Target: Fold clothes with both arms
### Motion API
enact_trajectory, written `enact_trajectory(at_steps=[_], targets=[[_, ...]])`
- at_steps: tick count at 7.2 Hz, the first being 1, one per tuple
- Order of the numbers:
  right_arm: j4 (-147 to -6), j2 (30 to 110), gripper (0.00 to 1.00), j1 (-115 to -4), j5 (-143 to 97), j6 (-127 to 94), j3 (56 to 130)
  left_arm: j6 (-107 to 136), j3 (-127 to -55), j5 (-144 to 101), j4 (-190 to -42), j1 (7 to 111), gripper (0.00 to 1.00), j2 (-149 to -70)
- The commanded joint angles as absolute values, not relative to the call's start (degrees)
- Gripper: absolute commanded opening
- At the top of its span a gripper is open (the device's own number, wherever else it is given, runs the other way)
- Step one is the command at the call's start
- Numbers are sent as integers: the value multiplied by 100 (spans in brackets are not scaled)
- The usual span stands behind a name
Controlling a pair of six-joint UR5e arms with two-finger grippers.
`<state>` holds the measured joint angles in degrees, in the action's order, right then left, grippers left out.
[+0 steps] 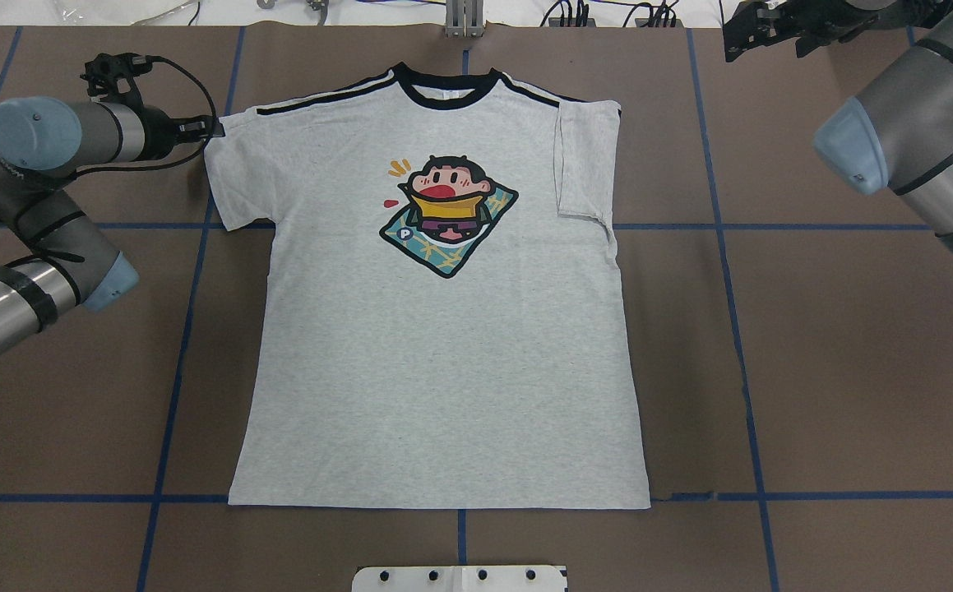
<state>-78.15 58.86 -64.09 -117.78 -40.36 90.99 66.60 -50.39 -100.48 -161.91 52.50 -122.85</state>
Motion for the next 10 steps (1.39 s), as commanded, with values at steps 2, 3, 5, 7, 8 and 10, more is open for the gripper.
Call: enact_trajectory(at_steps=[2,3,5,7,8,10], targets=[[-7796,5897,100,-6416,-11769,-4043,9079,6671,-5036,-10037,-16198,5238,46,-12313],[-7796,5897,100,-6416,-11769,-4060,9079,6671,-5036,-10037,-16207,5238,41,-12313],[-7796,5897,100,-6416,-11769,-4140,9079,6671,-5045,-9923,-16207,5221,41,-12313],[-7796,5897,100,-6416,-11769,-4140,9079,6671,-5036,-9923,-16207,5221,41,-12305],[-7796,5906,100,-6416,-11769,-4140,9079,6671,-5045,-9923,-16207,5221,41,-12305],[-7796,5924,100,-6416,-11769,-4140,9079,6671,-5045,-9923,-16207,5203,41,-12305]])
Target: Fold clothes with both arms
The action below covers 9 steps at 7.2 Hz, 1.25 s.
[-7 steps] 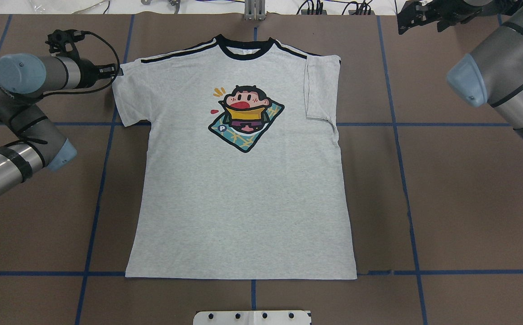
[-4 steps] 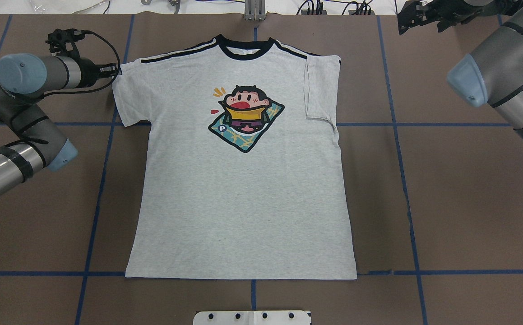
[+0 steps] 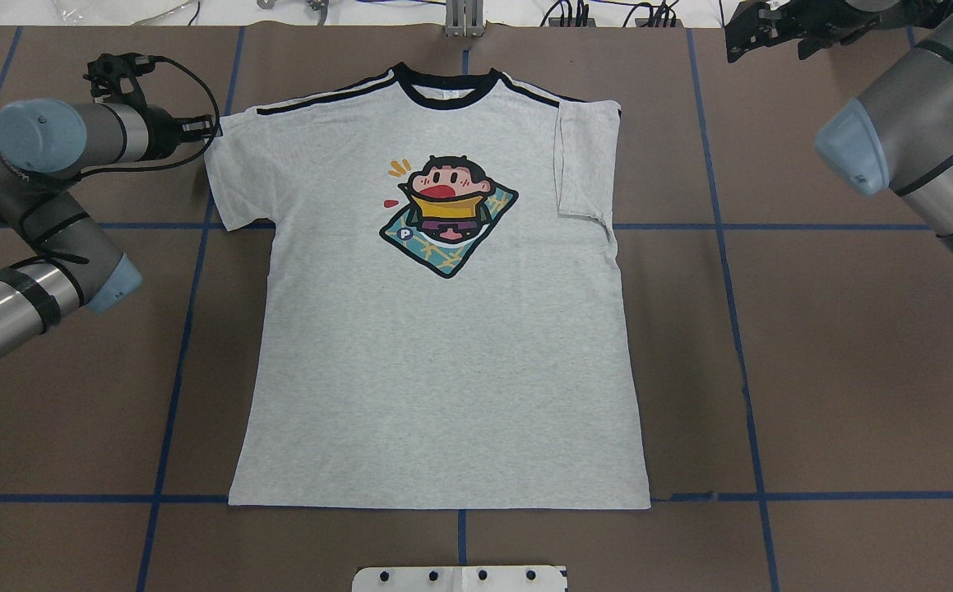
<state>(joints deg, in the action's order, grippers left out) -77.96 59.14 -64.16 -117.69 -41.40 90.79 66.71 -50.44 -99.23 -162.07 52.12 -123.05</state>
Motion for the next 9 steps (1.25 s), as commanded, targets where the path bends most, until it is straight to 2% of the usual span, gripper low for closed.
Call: enact_trajectory(at_steps=[1,5,7,9], targets=[[-7796,5924,100,-6407,-11769,-4140,9079,6671,-5045,-9923,-16207,5194,41,-12305],[-7796,5950,100,-6407,-11769,-4140,9079,6662,-5045,-9914,-16207,5177,41,-12296],[-7796,5950,100,-6407,-11769,-4140,9088,6662,-5045,-9905,-16207,5168,36,-12287],[-7796,5959,100,-6407,-11769,-4140,9079,6662,-5045,-9897,-16207,5168,35,-12278]])
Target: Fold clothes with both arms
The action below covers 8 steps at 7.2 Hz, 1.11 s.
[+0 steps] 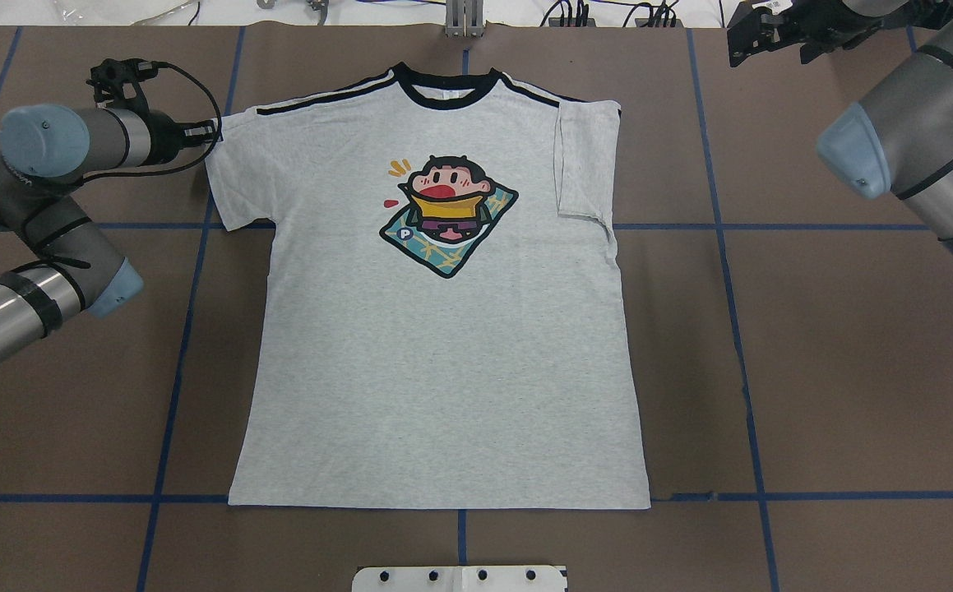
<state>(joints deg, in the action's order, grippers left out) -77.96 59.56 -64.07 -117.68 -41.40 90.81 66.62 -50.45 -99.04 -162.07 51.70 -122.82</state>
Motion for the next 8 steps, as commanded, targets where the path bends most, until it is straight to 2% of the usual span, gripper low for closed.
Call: enact_trajectory(at_steps=[1,2,3,4,6,8], targets=[[-7796,5959,100,-6407,-11769,-4140,9079,6662,-5054,-9862,-16207,5168,33,-12278],[-7796,5959,100,-6407,-11769,-4131,9079,6662,-5054,-9835,-16207,5168,29,-12270],[-7796,5959,100,-6407,-11769,-4131,9079,6662,-5062,-9835,-16216,5168,18,-12261],[-7796,5959,100,-6407,-11769,-4131,9079,6653,-5080,-9835,-16216,5168,2,-12243],[-7787,5968,100,-6407,-11769,-4140,9088,6645,-5089,-9826,-16321,5168,0,-12217],[-7787,5968,100,-6407,-11769,-4131,9088,6662,-5613,-9852,-16234,5168,0,-12226]])
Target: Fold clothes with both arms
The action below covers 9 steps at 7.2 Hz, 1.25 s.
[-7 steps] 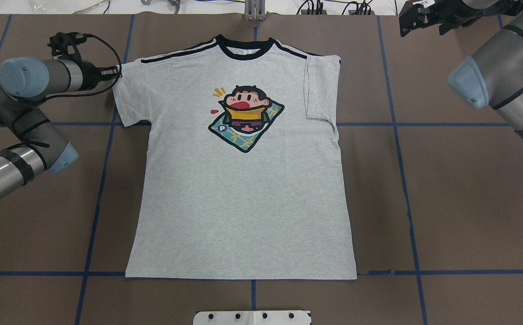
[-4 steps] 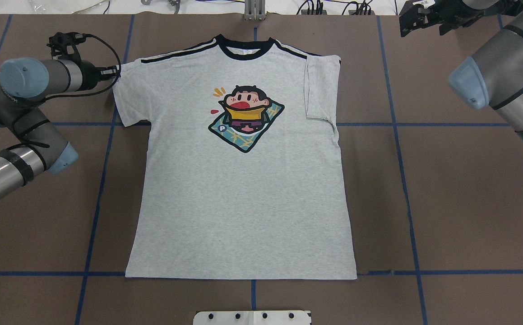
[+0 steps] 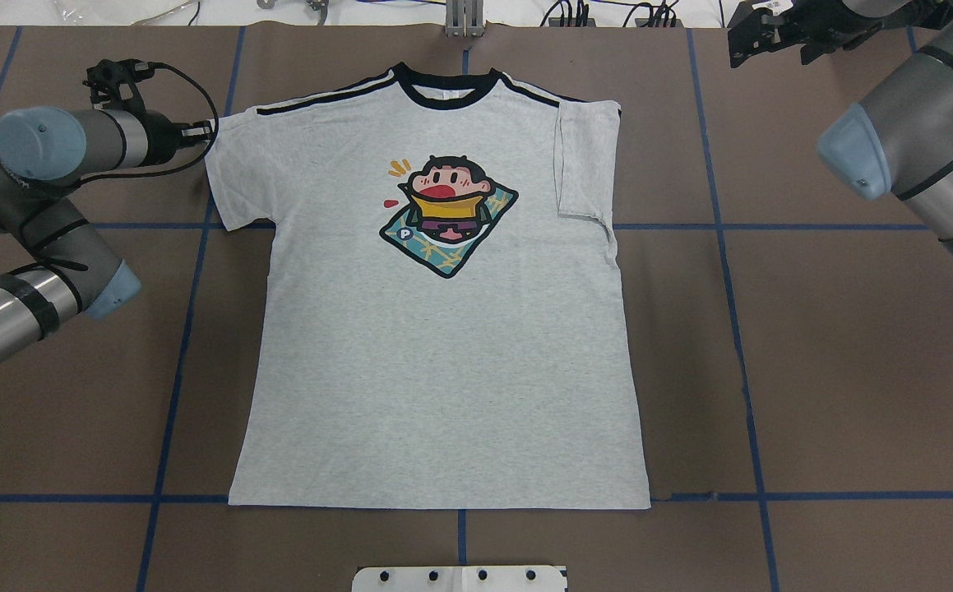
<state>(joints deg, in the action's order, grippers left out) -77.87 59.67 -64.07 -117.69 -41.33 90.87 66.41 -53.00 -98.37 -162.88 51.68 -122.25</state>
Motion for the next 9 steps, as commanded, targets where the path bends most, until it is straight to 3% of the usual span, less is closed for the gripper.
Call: enact_trajectory(at_steps=[1,5,7,8,9], targets=[[-7787,5968,100,-6407,-11769,-4131,9088,6671,-5816,-9861,-16016,5151,0,-12295],[-7796,5976,100,-6407,-11760,-4131,9079,7417,-5986,-9199,-14066,4416,0,-13541],[-7796,5994,100,-6407,-11760,-4140,9079,7583,-5180,-8983,-13966,4237,0,-14157],[-7787,6003,100,-6399,-11760,-4140,9079,7524,-5168,-8991,-13966,4245,30,-14159],[-7787,6003,100,-6390,-11760,-4131,9079,6984,-5211,-8991,-13983,4236,99,-14116]])
